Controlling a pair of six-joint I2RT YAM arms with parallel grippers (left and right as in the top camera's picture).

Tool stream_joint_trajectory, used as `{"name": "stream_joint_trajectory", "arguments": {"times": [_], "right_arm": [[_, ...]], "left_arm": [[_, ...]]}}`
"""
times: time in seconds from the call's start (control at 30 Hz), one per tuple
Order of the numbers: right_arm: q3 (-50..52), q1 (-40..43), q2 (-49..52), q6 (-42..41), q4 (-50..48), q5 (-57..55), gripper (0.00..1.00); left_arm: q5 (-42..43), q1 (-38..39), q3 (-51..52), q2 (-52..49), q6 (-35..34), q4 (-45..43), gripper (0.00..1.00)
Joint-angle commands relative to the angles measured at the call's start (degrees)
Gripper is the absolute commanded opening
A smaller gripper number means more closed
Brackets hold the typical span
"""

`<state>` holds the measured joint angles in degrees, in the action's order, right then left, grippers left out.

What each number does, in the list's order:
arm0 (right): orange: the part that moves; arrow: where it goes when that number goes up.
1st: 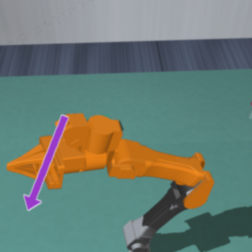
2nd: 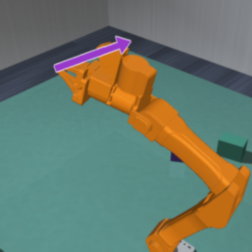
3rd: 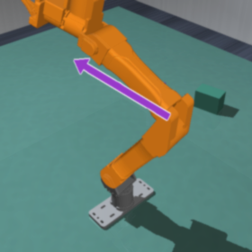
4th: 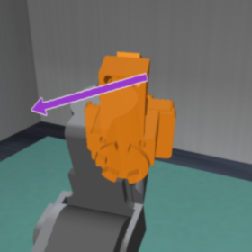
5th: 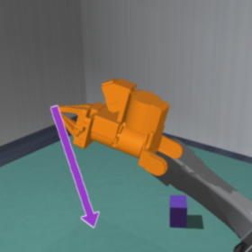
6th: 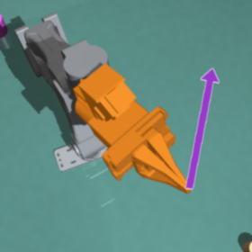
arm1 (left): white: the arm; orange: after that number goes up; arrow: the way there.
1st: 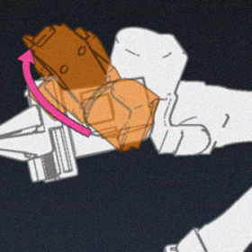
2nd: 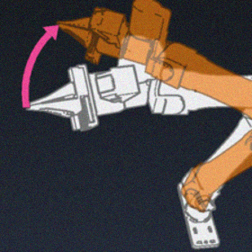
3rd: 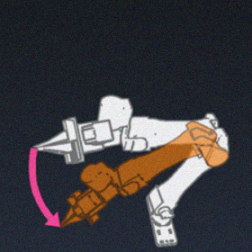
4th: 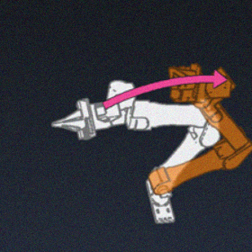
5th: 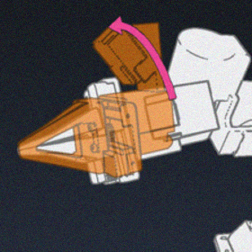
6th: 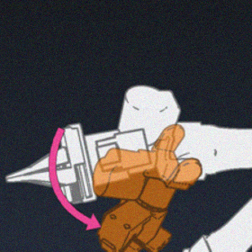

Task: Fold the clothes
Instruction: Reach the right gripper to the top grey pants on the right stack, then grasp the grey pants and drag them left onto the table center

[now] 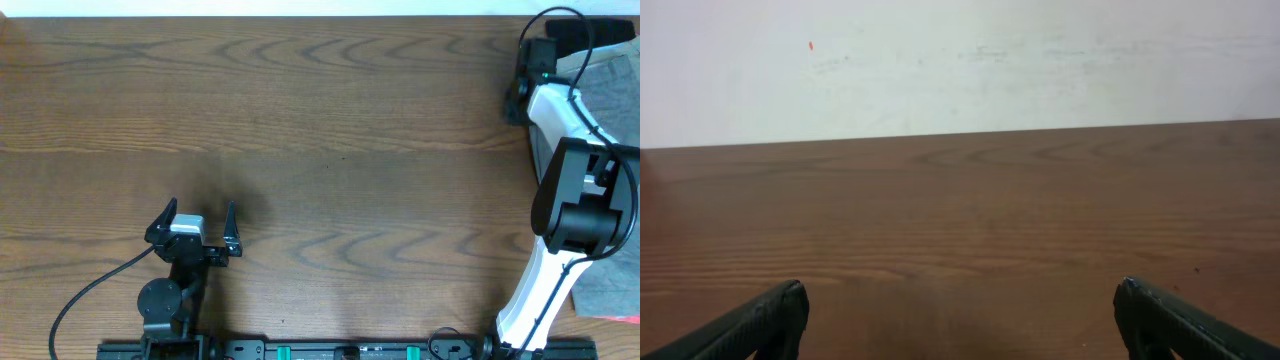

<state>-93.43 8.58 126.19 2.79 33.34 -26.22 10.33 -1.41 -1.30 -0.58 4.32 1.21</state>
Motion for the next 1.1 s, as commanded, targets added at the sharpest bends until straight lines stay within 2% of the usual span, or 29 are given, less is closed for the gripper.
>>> {"name": "stream_joint_trajectory", "arguments": {"times": [0.0,0.17,0.4,0.6,0.8,1.07], "right_arm": [[-5.3,0.4,-2.5,-3.5,3.5,-0.5,0.01],[-7.6,0.0,-9.3,-5.6,8.6,0.3,0.01],[-7.6,-2.8,-18.4,-6.2,13.8,13.3,0.01],[-7.6,-7.5,-20.6,-9.2,16.6,20.5,0.01],[-6.0,-15.7,-20.3,-10.1,16.5,32.3,0.01],[-0.6,-33.4,-18.9,-16.5,9.3,33.4,0.01]], "left_arm": [[0.8,-0.2,1.1,0.3,0.2,1.7,0.98],[0.8,-0.2,1.1,0.3,0.2,1.7,0.98],[0.8,-0.2,1.1,0.3,0.2,1.7,0.98],[0.8,-0.2,1.1,0.3,0.2,1.7,0.98],[0.8,-0.2,1.1,0.3,0.2,1.7,0.98],[0.8,-0.2,1.1,0.3,0.2,1.7,0.98]]}}
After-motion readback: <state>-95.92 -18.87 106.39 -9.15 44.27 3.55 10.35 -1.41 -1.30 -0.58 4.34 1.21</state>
